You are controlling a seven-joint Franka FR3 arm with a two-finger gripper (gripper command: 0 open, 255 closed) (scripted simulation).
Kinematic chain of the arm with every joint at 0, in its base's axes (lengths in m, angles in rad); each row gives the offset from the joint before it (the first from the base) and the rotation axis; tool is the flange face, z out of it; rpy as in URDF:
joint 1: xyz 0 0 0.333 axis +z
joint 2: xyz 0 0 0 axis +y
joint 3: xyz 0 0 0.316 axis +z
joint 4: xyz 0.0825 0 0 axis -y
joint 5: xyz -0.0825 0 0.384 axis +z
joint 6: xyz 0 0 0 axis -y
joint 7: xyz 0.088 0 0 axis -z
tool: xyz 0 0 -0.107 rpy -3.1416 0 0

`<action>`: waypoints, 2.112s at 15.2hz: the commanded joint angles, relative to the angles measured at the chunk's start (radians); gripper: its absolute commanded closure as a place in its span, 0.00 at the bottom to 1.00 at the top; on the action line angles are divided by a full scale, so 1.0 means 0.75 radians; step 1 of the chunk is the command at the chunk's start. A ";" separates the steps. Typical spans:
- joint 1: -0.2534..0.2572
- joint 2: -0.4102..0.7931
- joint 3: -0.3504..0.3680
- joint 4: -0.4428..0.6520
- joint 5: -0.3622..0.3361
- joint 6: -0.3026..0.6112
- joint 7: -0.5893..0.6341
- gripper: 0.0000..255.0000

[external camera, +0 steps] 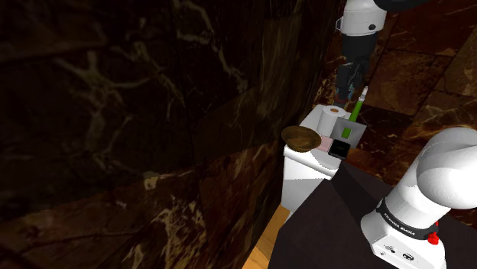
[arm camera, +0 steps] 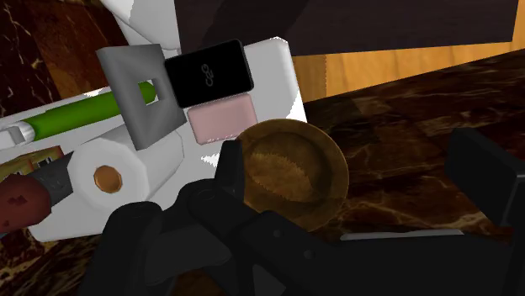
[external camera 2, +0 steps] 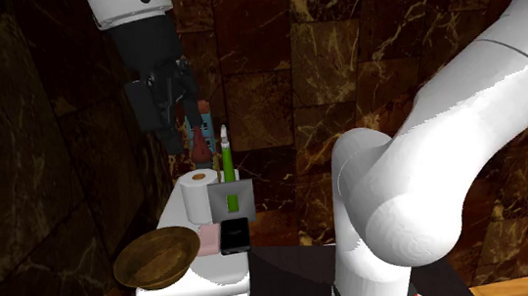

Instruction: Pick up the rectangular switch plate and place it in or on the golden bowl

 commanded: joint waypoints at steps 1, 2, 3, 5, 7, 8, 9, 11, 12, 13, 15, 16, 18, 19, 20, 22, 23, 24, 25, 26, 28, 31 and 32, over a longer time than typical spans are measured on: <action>0.000 0.000 0.000 0.000 0.000 0.000 0.000 0.00; -0.011 -0.010 -0.029 -0.031 -0.017 0.023 -0.023 0.00; -0.023 -0.018 -0.057 -0.061 -0.034 0.046 -0.046 0.00; -0.048 -0.029 -0.117 -0.117 -0.071 0.094 -0.091 0.00; -0.075 -0.032 -0.177 -0.168 -0.110 0.144 -0.137 0.00; -0.090 -0.031 -0.208 -0.190 -0.130 0.170 -0.159 0.00; -0.104 -0.027 -0.240 -0.212 -0.151 0.197 -0.182 0.00; -0.134 -0.013 -0.304 -0.250 -0.192 0.252 -0.227 0.00; -0.150 -0.003 -0.337 -0.266 -0.213 0.281 -0.250 0.00; -0.165 0.010 -0.370 -0.281 -0.234 0.311 -0.273 0.00; -0.194 0.044 -0.437 -0.306 -0.275 0.373 -0.318 0.00; -0.209 0.064 -0.471 -0.316 -0.295 0.405 -0.341 0.00; -0.235 0.113 -0.540 -0.330 -0.333 0.471 -0.387 0.00; -0.247 0.141 -0.576 -0.334 -0.350 0.506 -0.410 0.00; -0.258 0.172 -0.611 -0.337 -0.366 0.541 -0.433 0.00; -0.277 0.241 -0.683 -0.336 -0.394 0.613 -0.481 0.00; -0.283 0.273 -0.714 -0.334 -0.403 0.645 -0.503 0.00; -0.285 0.279 -0.720 -0.347 -0.409 0.665 -0.502 0.00; -0.287 0.287 -0.727 -0.361 -0.414 0.685 -0.501 0.00; -0.289 0.294 -0.733 -0.374 -0.420 0.706 -0.501 0.00; -0.292 0.312 -0.747 -0.399 -0.431 0.748 -0.499 0.00; -0.296 0.337 -0.765 -0.429 -0.445 0.805 -0.498 0.00; -0.296 0.337 -0.765 -0.429 -0.445 0.805 -0.498 0.00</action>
